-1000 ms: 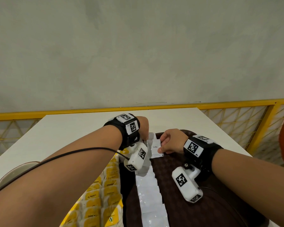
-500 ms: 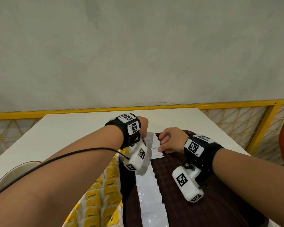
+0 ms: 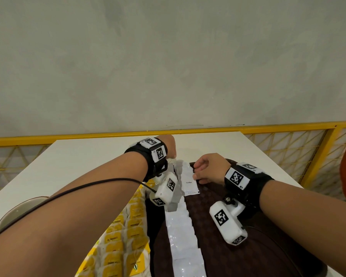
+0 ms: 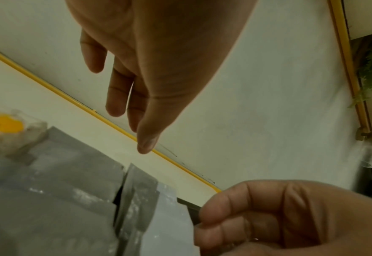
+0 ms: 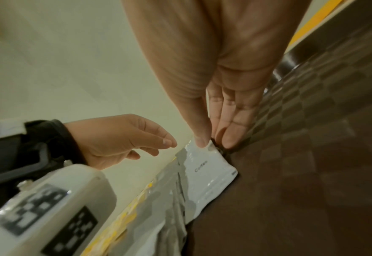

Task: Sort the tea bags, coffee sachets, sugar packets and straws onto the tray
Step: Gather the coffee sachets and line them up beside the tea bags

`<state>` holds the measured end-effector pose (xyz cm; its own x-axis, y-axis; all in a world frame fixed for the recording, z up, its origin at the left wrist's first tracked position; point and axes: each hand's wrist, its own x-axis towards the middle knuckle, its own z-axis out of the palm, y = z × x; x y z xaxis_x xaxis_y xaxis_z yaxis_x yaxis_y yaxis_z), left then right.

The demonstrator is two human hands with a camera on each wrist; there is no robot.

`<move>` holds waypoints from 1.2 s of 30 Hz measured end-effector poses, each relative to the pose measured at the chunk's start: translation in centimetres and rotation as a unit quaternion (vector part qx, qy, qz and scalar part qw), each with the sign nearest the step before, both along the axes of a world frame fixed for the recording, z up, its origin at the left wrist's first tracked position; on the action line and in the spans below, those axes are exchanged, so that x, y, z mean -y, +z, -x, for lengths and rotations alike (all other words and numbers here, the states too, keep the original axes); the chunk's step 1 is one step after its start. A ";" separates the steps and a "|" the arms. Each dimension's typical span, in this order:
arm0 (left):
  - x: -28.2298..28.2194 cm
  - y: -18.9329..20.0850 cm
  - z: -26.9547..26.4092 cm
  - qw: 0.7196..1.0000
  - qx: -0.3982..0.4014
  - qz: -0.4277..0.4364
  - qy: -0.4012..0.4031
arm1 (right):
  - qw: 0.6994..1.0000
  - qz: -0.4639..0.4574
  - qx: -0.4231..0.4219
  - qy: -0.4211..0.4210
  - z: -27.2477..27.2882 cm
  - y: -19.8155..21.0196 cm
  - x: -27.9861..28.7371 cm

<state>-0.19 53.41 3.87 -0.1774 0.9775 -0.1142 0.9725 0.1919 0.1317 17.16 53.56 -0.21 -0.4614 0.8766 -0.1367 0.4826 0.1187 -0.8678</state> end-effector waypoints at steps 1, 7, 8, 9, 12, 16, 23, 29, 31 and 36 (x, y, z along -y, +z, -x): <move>0.0 0.0 0.1 1.000 0.003 0.001 0.005 | 1.000 0.001 -0.002 0.002 0.0 -0.1 0.0; -0.4 -0.8 0.3 1.000 0.023 0.009 0.014 | 1.000 -0.015 0.007 -0.006 0.1 -0.2 -0.5; -0.5 -0.9 0.4 0.999 0.030 0.013 0.012 | 1.000 -0.014 0.007 -0.006 0.2 -0.2 -0.5; -0.6 -1.0 0.4 0.999 0.037 0.017 0.009 | 1.000 -0.014 0.010 -0.004 0.2 -0.2 -0.5; -0.7 -1.1 0.3 0.999 0.047 0.020 0.003 | 1.000 -0.021 0.019 0.004 0.4 -0.5 -0.3; -0.7 -1.2 0.2 0.999 0.038 0.020 0.005 | 0.999 -0.031 0.023 0.006 0.6 -0.6 -0.3; -1.1 -1.6 0.2 0.999 0.004 0.035 0.005 | 0.999 -0.023 0.023 0.001 0.7 -0.5 -0.3; -0.8 -1.3 0.2 0.999 0.005 0.042 0.011 | 1.000 -0.017 0.022 -0.009 0.7 -0.6 -0.1; -0.6 -1.2 0.2 0.999 0.012 0.033 0.016 | 1.000 -0.013 0.016 -0.012 0.7 -0.7 -0.1; -0.2 -0.7 0.4 1.000 0.019 -0.007 0.023 | 1.000 -0.007 0.016 -0.014 0.6 -0.9 -0.1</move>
